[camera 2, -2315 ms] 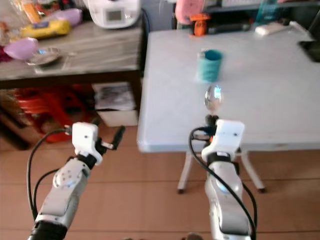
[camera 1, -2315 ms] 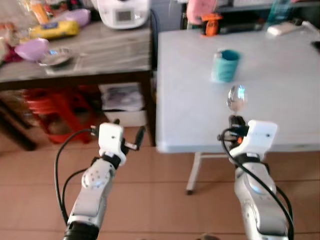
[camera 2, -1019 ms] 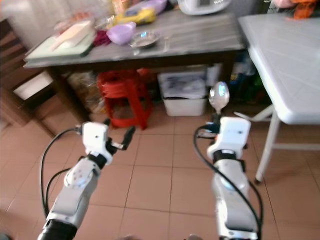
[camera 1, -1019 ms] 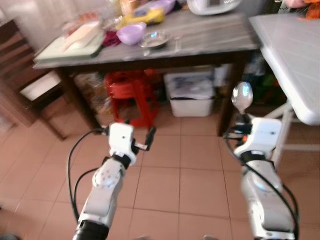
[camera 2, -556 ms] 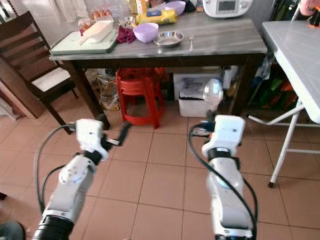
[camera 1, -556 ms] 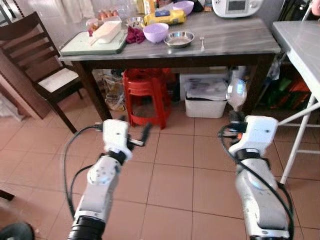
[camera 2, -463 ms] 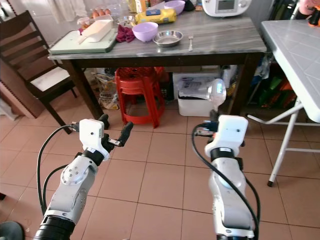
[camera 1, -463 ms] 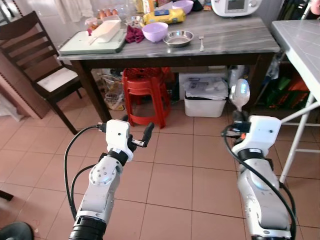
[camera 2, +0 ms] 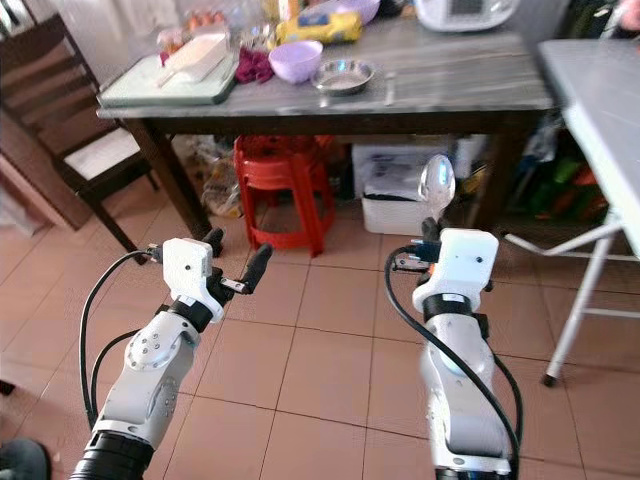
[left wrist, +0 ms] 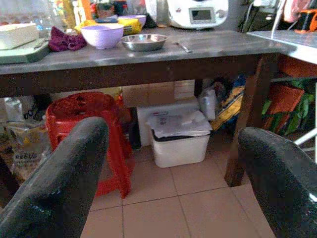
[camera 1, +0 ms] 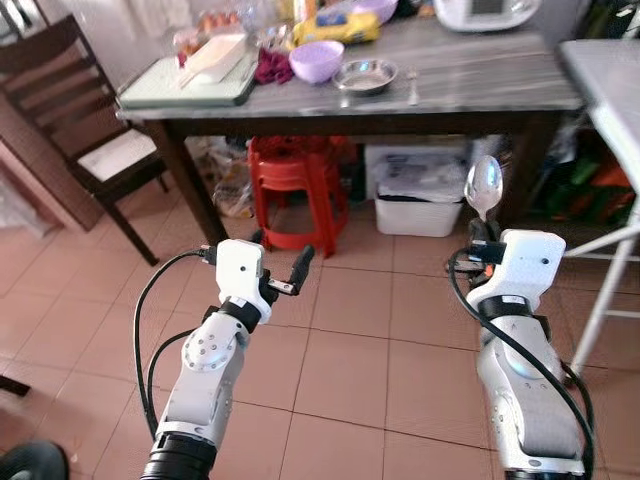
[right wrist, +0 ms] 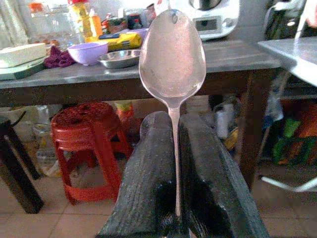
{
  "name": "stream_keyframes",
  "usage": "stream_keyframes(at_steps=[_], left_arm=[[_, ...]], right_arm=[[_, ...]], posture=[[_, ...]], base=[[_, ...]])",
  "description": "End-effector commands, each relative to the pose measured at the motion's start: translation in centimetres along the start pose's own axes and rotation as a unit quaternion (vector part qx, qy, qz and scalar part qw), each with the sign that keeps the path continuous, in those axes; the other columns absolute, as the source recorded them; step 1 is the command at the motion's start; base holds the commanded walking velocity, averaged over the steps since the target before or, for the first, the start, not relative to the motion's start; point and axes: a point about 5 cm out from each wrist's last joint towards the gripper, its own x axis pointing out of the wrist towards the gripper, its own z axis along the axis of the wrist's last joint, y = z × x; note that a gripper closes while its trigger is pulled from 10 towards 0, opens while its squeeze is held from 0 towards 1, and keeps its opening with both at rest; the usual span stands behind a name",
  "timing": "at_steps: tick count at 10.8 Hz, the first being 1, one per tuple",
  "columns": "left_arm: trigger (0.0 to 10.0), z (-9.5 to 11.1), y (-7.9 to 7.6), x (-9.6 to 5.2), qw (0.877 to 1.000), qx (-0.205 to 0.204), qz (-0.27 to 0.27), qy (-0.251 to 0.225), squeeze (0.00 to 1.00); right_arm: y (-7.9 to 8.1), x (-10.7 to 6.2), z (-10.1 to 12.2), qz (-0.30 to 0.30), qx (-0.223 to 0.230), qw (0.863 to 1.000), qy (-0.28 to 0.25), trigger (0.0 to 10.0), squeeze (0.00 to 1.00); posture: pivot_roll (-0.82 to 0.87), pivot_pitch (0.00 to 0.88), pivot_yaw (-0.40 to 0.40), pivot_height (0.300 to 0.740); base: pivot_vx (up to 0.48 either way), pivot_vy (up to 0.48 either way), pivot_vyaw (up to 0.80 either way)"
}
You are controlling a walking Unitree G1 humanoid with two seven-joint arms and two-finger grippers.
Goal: Setting the table
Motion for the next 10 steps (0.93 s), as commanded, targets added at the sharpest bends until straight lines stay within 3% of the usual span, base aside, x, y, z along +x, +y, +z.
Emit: stream_keyframes(at_steps=[1, 10], left_arm=[[10.0, 0.11, 0.41, -0.15, 1.000, 0.005, 0.000, 0.001, 0.00], [10.0, -0.11, -0.35, 0.11, 1.000, 0.005, -0.012, 0.007, 0.00]], right_arm=[[0.31, -0.03, -0.01, 0.006, 0.002, 1.000, -0.003, 10.0, 0.00], [0.39, 0.24, 0.02, 0.006, -0.004, 1.000, -0.007, 10.0, 0.00]], posture=[[-0.11, 0.052, 0.130, 0.740], [-0.11, 0.047, 0.133, 0.740]], base=[[0.480, 0.000, 0.00], [0.480, 0.000, 0.00]])
